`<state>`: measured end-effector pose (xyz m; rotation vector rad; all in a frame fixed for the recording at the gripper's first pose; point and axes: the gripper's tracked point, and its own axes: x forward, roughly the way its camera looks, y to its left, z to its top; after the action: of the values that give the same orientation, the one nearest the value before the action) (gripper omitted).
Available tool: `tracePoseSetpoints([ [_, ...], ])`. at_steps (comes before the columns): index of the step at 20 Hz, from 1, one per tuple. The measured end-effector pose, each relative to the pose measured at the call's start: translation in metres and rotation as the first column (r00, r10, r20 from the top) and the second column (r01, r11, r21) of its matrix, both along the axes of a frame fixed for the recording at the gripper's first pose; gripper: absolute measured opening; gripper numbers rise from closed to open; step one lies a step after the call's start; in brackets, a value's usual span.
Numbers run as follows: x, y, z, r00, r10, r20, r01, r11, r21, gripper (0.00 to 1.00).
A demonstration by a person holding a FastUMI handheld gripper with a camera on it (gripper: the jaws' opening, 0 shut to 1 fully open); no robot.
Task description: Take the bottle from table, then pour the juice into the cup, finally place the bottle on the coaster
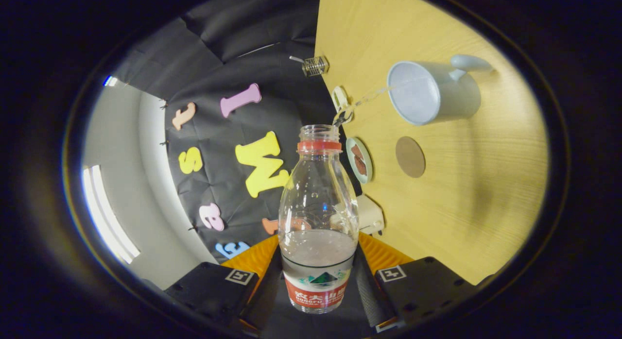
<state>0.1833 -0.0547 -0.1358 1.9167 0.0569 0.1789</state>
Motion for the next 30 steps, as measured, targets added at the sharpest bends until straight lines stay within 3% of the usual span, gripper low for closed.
tracePoseSetpoints([
  [8,-0.004,0.006,0.012,1.000,0.020,0.013,-0.020,1.000,0.011,0.78],
  [30,-0.008,-0.003,0.068,0.998,0.038,0.039,-0.046,0.976,0.212,0.77],
])
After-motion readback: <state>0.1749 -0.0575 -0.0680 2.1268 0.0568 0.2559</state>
